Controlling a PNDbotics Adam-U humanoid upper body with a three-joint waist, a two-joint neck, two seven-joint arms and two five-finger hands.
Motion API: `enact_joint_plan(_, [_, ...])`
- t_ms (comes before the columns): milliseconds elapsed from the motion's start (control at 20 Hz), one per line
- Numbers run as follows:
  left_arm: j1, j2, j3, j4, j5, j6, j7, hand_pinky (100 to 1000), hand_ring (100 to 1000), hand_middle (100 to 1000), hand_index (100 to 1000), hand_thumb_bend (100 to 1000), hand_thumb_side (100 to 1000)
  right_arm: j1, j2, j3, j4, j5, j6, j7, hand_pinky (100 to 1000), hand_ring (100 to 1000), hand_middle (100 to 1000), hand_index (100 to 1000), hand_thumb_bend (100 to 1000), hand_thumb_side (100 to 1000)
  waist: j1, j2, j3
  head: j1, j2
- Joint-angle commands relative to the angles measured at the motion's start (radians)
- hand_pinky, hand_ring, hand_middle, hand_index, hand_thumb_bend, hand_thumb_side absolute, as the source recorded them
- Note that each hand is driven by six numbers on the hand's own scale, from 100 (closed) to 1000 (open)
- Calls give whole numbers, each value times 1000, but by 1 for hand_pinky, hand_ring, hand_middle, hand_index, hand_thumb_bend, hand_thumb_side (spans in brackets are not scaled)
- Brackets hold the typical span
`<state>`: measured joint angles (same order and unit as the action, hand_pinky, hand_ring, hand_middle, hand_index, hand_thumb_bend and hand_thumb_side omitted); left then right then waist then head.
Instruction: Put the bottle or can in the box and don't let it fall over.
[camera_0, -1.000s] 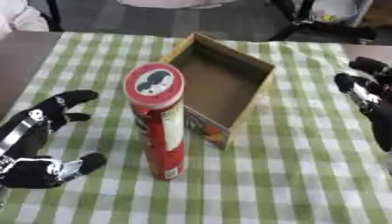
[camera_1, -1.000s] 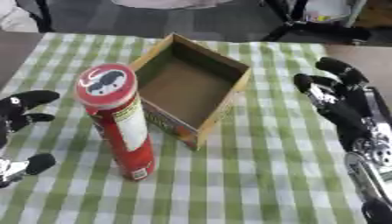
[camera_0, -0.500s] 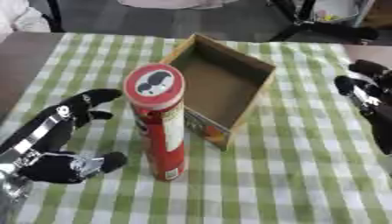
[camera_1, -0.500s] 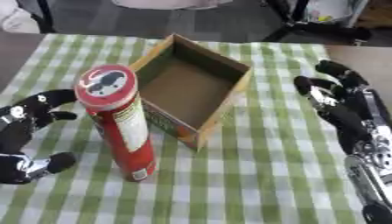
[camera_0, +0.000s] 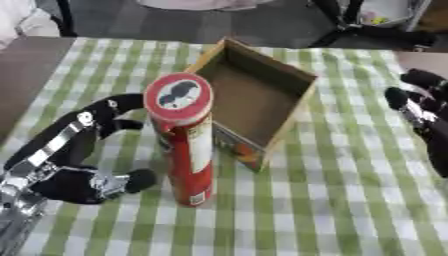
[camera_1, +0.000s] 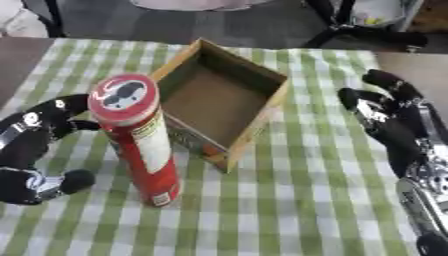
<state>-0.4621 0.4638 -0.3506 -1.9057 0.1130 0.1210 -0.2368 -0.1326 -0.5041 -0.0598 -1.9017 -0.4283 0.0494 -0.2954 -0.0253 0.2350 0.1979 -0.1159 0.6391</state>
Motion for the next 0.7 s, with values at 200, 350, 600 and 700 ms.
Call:
enact_joint_plan(200, [-34, -9, -10, -7, 5, 25, 4, 859, 1000, 865, 918, 696, 410, -8, -11, -3, -5, -4, -1, 5, 760, 742, 788, 786, 611, 263, 3, -11, -1, 5, -12])
enact_joint_plan(350, [-48, -20, -22, 4, 2, 31, 3, 859, 1000, 867, 917, 697, 410, -8, -10, -2, -4, -5, -2, 6, 760, 742, 788, 786, 610, 263, 3, -12, -1, 7, -13])
enact_joint_plan(600, [-67, -42, -32, 32, -10, 41, 19, 860, 1000, 868, 916, 703, 408, -10, -9, 0, -3, -6, -2, 9, 760, 741, 788, 785, 610, 263, 3, -11, -2, 8, -14])
enact_joint_plan(700, [-72, -49, -34, 44, -24, 45, 27, 861, 1000, 868, 914, 706, 406, -10, -8, 0, -3, -6, -1, 10, 761, 741, 788, 785, 610, 262, 2, -11, -3, 9, -14])
